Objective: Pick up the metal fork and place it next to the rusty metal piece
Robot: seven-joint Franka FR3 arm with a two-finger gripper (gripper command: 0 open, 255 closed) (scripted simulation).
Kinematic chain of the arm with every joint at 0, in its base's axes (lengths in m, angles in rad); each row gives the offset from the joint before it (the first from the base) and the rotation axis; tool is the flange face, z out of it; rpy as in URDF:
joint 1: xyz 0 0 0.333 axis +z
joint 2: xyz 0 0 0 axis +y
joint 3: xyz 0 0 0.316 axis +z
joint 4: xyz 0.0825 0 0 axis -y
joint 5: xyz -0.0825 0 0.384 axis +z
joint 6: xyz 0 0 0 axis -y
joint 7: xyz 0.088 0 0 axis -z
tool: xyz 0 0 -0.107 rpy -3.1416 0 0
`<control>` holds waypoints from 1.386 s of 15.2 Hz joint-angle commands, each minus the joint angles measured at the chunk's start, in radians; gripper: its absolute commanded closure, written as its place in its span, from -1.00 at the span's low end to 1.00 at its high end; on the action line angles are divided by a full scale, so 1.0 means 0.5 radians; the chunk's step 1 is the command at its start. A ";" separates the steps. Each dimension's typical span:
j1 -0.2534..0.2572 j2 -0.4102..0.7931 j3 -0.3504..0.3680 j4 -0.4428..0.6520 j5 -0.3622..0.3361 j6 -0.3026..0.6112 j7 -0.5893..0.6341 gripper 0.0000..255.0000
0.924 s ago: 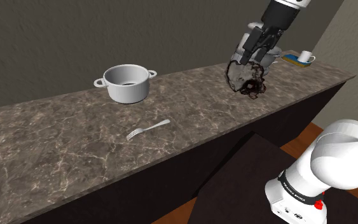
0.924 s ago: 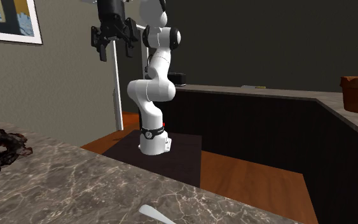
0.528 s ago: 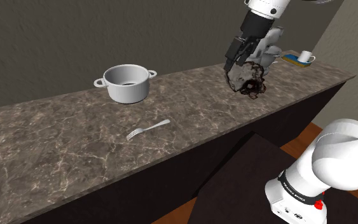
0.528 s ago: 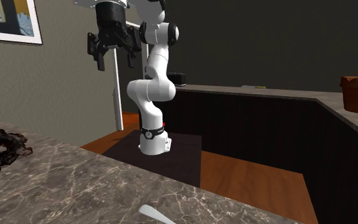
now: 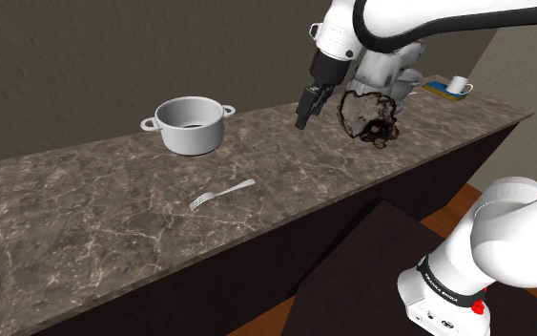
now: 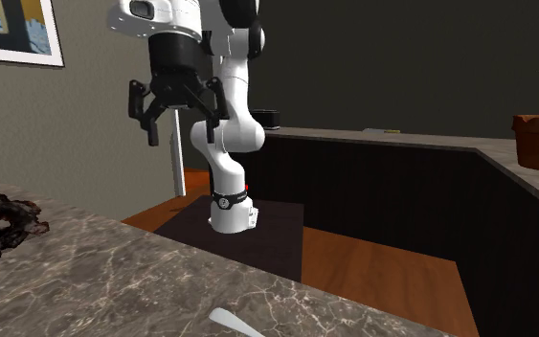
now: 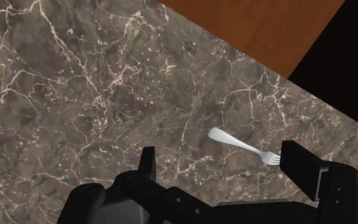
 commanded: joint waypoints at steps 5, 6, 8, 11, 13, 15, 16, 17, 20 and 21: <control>0.093 0.351 0.094 0.069 -0.044 0.283 -0.160 -1.00; 0.107 0.414 0.110 0.089 -0.057 0.325 -0.183 -1.00; 0.132 0.542 0.144 0.134 -0.087 0.407 -0.226 -1.00; 0.169 0.736 0.195 0.211 -0.145 0.519 -0.280 -1.00; 0.194 0.865 0.227 0.268 -0.194 0.586 -0.310 -1.00; 0.221 0.995 0.257 0.330 -0.251 0.647 -0.334 -1.00; 0.235 1.060 0.271 0.363 -0.282 0.675 -0.345 -1.00; 0.250 1.125 0.284 0.397 -0.315 0.702 -0.354 -1.00; 0.302 1.319 0.315 0.506 -0.423 0.772 -0.378 -1.00; 0.321 1.384 0.323 0.544 -0.460 0.792 -0.385 -1.00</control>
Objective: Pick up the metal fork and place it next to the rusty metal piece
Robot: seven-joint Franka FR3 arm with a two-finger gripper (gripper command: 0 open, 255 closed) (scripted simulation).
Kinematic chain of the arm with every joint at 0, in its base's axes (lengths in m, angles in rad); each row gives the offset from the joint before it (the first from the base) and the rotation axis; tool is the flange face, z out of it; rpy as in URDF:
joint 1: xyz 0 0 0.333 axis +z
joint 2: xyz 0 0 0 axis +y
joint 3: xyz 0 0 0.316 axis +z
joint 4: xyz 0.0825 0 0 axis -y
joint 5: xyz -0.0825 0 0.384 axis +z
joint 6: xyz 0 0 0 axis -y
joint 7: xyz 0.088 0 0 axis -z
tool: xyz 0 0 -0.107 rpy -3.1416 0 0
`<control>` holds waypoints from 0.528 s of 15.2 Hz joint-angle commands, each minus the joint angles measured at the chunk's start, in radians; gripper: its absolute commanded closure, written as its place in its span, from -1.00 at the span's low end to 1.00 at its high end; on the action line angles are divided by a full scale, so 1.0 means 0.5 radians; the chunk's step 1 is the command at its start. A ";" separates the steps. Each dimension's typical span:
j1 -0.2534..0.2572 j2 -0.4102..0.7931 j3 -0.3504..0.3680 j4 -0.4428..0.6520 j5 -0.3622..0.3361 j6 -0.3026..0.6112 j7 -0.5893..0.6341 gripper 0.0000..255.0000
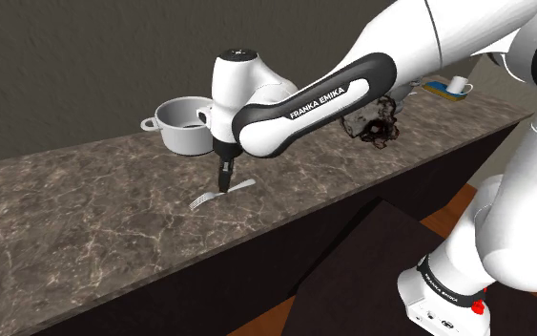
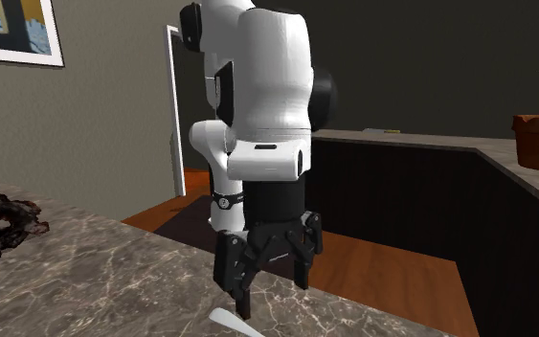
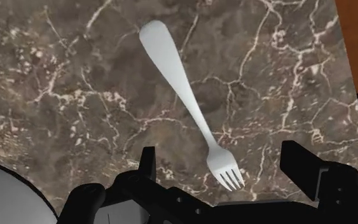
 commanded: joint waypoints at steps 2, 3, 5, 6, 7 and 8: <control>0.062 0.191 0.021 0.115 -0.115 0.057 -0.021 -1.00; 0.067 0.200 0.020 0.121 -0.120 0.060 -0.022 -1.00; 0.072 0.240 0.013 0.118 -0.138 0.100 -0.011 -1.00; 0.075 0.260 0.009 0.118 -0.147 0.120 -0.005 -1.00; 0.077 0.280 0.005 0.118 -0.156 0.140 0.001 -1.00; 0.080 0.301 0.000 0.118 -0.165 0.159 0.007 -1.00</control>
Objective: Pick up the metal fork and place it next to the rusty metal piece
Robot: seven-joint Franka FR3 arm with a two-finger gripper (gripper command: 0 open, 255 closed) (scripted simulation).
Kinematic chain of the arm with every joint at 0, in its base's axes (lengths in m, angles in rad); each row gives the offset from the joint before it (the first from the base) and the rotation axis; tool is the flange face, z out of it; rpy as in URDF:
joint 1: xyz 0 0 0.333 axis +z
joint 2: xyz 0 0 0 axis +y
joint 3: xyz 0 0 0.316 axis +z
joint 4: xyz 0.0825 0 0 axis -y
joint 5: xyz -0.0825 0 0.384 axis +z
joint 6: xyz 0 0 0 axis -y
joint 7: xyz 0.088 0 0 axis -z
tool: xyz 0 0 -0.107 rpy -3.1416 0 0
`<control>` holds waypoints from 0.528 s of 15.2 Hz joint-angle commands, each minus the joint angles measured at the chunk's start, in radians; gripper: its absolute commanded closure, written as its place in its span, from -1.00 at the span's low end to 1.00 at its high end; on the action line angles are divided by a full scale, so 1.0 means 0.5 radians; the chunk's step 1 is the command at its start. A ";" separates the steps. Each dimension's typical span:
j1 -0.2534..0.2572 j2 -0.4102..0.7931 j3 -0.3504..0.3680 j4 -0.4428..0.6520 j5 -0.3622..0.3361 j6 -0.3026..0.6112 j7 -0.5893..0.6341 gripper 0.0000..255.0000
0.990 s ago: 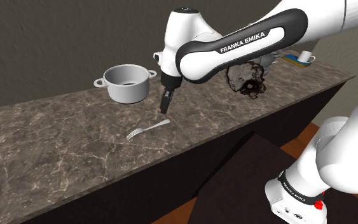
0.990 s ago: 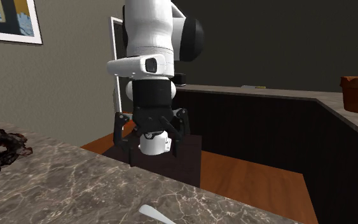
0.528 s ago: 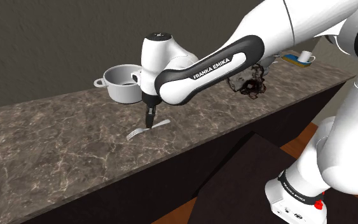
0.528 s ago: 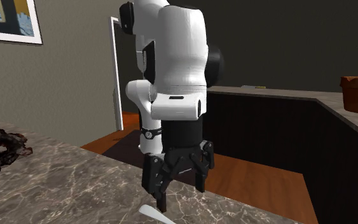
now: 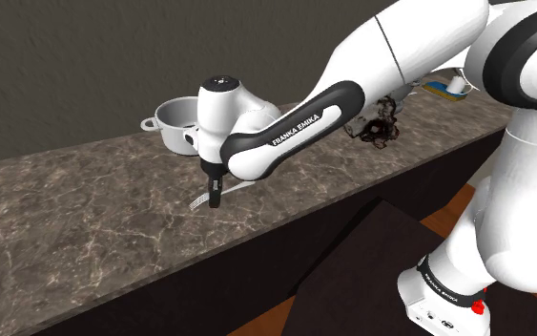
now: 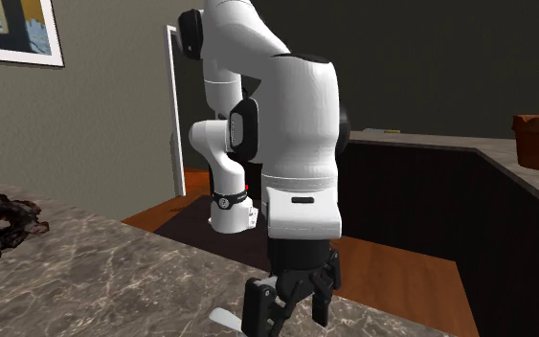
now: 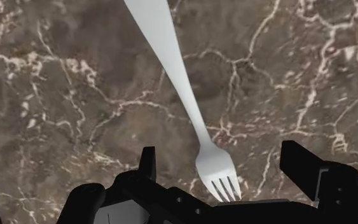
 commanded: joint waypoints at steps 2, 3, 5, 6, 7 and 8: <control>0.010 0.080 -0.017 0.004 -0.035 0.074 0.020 -1.00; 0.010 0.080 -0.017 0.003 -0.035 0.074 0.020 -1.00; 0.010 0.080 -0.018 0.004 -0.035 0.074 0.020 -1.00; 0.010 0.080 -0.018 0.004 -0.035 0.074 0.020 -1.00; 0.010 0.080 -0.018 0.004 -0.035 0.074 0.020 -1.00; 0.010 0.080 -0.018 0.004 -0.035 0.074 0.020 -1.00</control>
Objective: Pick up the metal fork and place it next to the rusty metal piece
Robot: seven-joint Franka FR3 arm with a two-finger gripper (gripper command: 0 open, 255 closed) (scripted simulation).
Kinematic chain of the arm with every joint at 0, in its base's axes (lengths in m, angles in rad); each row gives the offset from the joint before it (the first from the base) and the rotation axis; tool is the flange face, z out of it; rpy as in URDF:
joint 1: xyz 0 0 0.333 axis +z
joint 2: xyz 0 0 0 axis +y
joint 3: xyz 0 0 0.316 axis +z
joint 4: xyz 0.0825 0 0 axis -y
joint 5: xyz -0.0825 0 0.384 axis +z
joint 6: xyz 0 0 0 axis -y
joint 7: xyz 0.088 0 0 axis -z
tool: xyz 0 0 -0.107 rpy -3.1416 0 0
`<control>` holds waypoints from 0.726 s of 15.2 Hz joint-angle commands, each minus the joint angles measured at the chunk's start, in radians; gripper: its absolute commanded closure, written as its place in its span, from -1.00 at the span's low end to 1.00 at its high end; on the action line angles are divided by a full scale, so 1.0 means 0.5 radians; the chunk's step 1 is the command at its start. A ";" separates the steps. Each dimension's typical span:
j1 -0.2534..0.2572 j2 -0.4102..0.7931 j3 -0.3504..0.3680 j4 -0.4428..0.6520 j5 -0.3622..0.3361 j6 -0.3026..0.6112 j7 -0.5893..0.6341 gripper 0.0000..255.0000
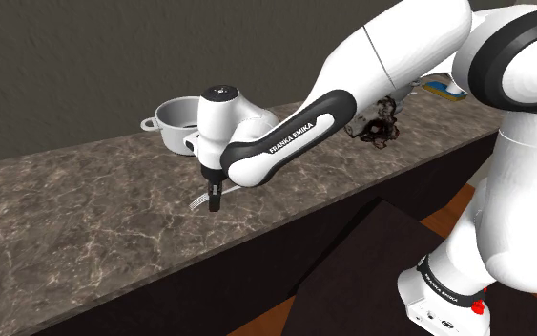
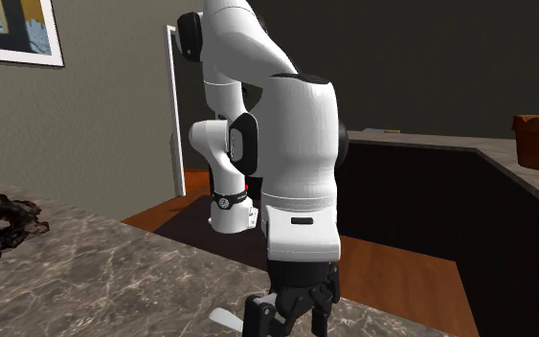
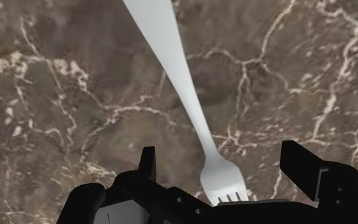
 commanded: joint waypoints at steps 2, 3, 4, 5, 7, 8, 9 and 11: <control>0.000 0.000 0.000 0.000 0.000 0.000 0.000 -1.00; 0.000 0.000 0.000 0.000 0.000 0.000 0.000 1.00; 0.000 0.000 0.000 0.000 0.000 0.000 0.000 1.00; 0.000 0.000 0.000 0.000 0.000 0.000 0.000 1.00; 0.000 0.000 0.000 -0.001 0.000 0.000 0.000 1.00; 0.000 0.000 0.000 -0.001 0.000 0.001 0.000 1.00; 0.000 -0.001 0.000 -0.002 0.000 0.001 0.000 1.00; 0.001 -0.001 0.000 -0.002 0.000 0.000 0.002 1.00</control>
